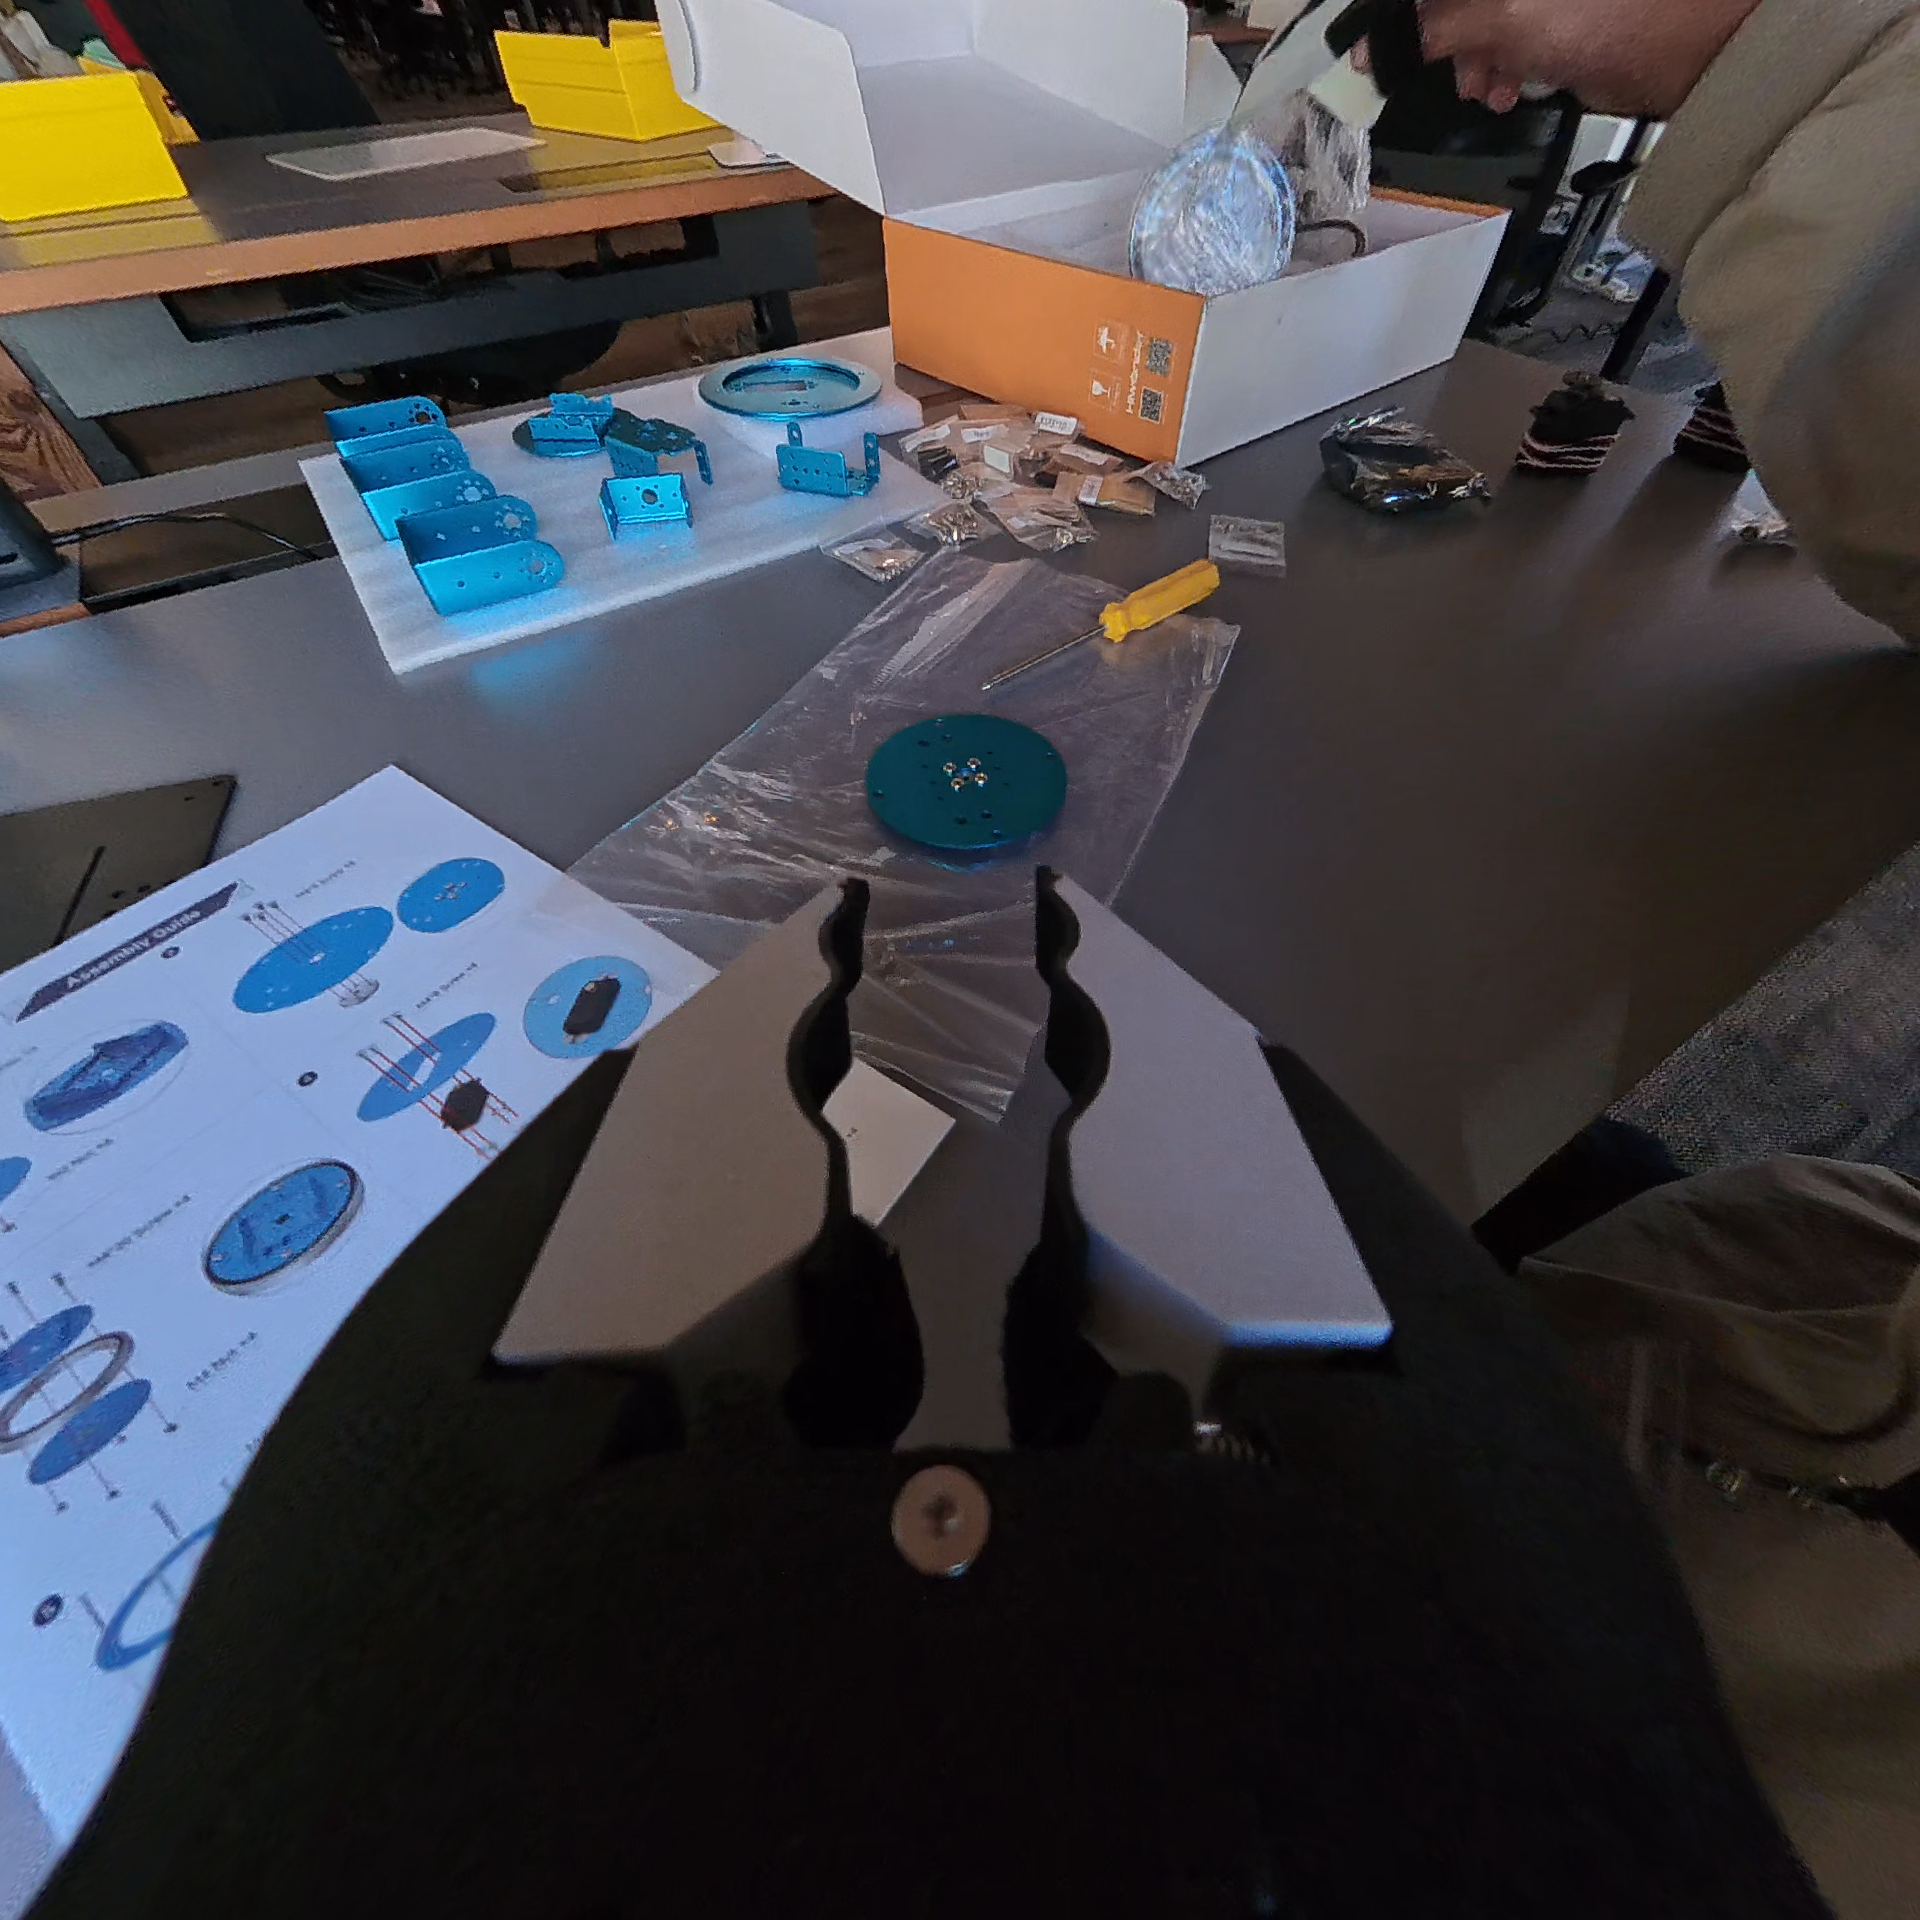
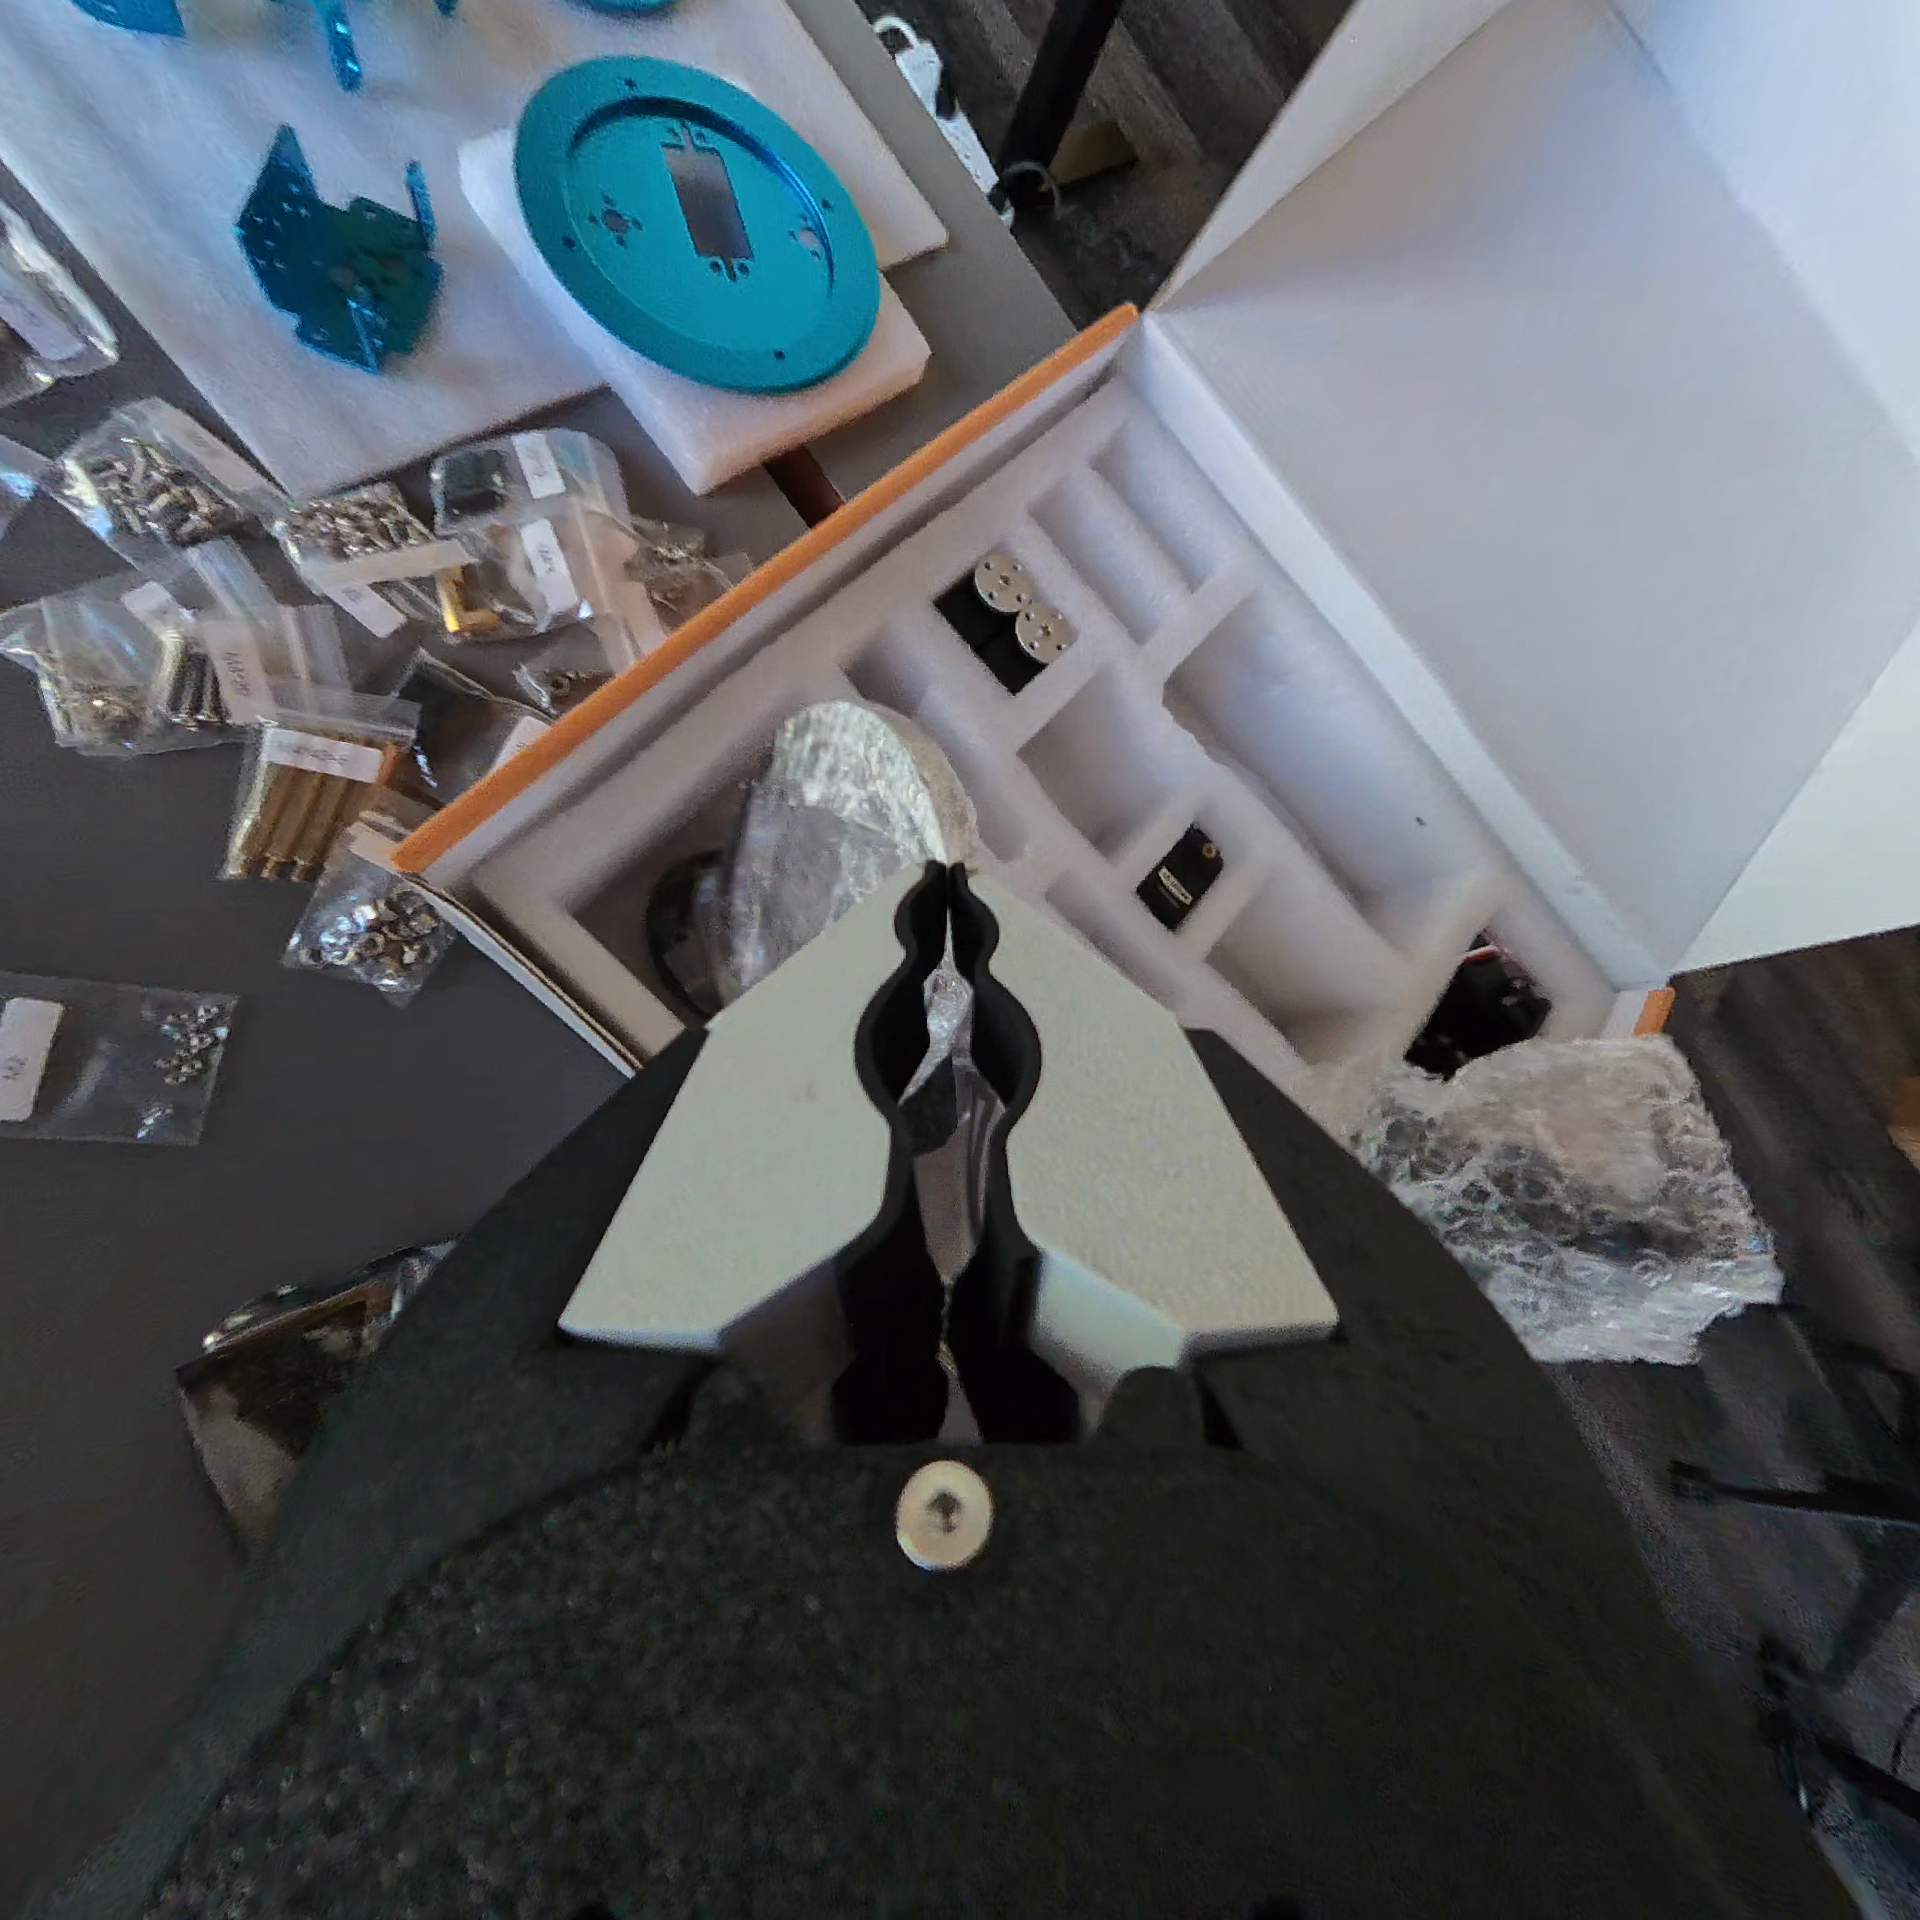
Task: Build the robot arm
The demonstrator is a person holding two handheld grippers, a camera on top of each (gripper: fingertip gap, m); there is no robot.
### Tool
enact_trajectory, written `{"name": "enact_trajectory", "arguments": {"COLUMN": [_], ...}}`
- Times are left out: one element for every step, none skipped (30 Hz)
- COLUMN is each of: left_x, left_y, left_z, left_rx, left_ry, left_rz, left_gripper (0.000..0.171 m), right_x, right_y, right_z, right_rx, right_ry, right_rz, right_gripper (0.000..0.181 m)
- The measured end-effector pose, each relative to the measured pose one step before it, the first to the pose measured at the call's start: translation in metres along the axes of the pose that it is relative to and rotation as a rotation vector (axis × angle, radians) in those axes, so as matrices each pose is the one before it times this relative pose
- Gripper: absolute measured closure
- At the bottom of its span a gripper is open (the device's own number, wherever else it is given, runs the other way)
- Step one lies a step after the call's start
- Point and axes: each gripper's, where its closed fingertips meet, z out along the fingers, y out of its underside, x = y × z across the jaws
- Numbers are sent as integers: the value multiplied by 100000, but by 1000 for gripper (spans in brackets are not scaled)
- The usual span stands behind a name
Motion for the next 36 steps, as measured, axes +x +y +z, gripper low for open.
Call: {"name": "enact_trajectory", "arguments": {"left_x": [125, 114, 72, 23, -15, -22, -13, -10, -45, -55, -60, -28, -13, -50, -84, -76, -53, -8, 15, 40, 44, 23, 2, -17, -4, -30, -41, -51, -44, -22, 25, 74, 117, 117, 105, 88], "left_y": [205, 213, 188, 143, 109, 82, 71, 73, 83, 113, 122, 117, 116, 124, 161, 144, 89, 28, -25, -24, -9, 13, 47, 61, 77, 69, 78, 86, 71, 49, 28, 8, -12, -22, -41, -43], "left_z": [-179, -155, -144, -135, -138, -124, -110, -78, -38, 9, 47, 101, 115, 150, 174, 178, 147, 120, 75, 47, 31, -8, -26, -54, -62, -73, -48, -41, -20, -13, 1, 13, -1, -7, -13, -21], "left_rx": [308, 74, 72, 161, 181, 187, 148, 37, -86, -209, -225, -260, -201, -303, -712, -770, -568, -199, 71, 78, 9, -60, -122, -75, 1, 75, 81, 61, 22, 17, -4, -106, -190, -122, -1, 11], "left_ry": [-92, 68, 57, -109, -264, -211, -60, 7, -43, -41, 70, 318, 400, 215, 19, 14, 107, 173, 184, 163, 92, -37, -163, -186, -89, -44, -19, 31, 82, 150, 267, 405, 349, 106, -116, -152], "left_rz": [-761, -864, -823, -690, -579, -494, -456, -398, -349, -361, -413, -428, -397, -490, -652, -572, -344, -90, 85, 126, 129, 111, 48, -12, -104, -238, -385, -459, -467, -436, -369, -168, 177, 521, 660, 535], "left_gripper": [139, 139, 139, 139, 139, 139, 139, 139, 139, 139, 139, 139, 139, 139, 139, 139, 139, 139, 139, 139, 139, 139, 139, 139, 139, 139, 139, 139, 139, 139, 139, 139, 139, 139, 139, 139], "right_x": [67, -73, -64, 164, 557, 469, 180, 90, 136, -9, -122, -25, -110, -202, -98, -68, -100, -160, -269, -314, -245, -262, -489, -743, -801, -530, -486, -508, -324, 159, 288, 351, 406, 296, 161, 143], "right_y": [429, 258, 147, 261, 312, 145, -87, -238, -174, -298, -381, -294, -394, -425, -263, -114, 58, 205, 215, 91, -121, -170, -108, 61, 218, 213, 299, 493, 457, 8, 36, 223, 203, 137, 91, 35], "right_z": [296, 289, 231, 204, 133, 58, -6, -6, -19, -72, -112, -106, -127, -106, -36, 62, 215, 334, 389, 294, 113, -34, -78, -58, -128, -157, -41, 112, 183, -14, -44, 39, 34, 55, 87, 130], "right_rx": [-1027, -90, 588, -550, -1226, -313, 946, 1720, 945, 1507, 1867, 791, 1511, 1805, 678, -185, -1046, -2008, -2070, -1273, 328, 708, 311, -757, -1708, -894, -375, -1009, -606, 2309, 2144, 471, -58, -151, -2, 414], "right_ry": [881, 18, 6, 1354, 3638, 2635, 483, 44, 418, 44, -280, 250, -346, -853, -66, 467, 655, 424, -35, -225, 190, -455, -2653, -4890, -5380, -3141, -2300, -2305, -1108, 2039, 2947, 3264, 3809, 3416, 2701, 2510], "right_rz": [1318, 1811, 1651, 1008, 824, 994, 1502, 1545, 1184, 86, -277, 515, 410, 222, 330, -954, -1792, -1767, -1519, -630, -286, 644, 2106, 3333, 3113, 1627, 389, -201, -607, -712, -479, -404, -84, -113, 272, 1144], "right_gripper": [181, 181, 181, 181, 181, 181, 181, 181, 181, 181, 181, 181, 181, 181, 181, 181, 181, 181, 181, 181, 181, 181, 181, 181, 181, 181, 181, 181, 181, 181, 181, 180, 179, 179, 178, 176]}}
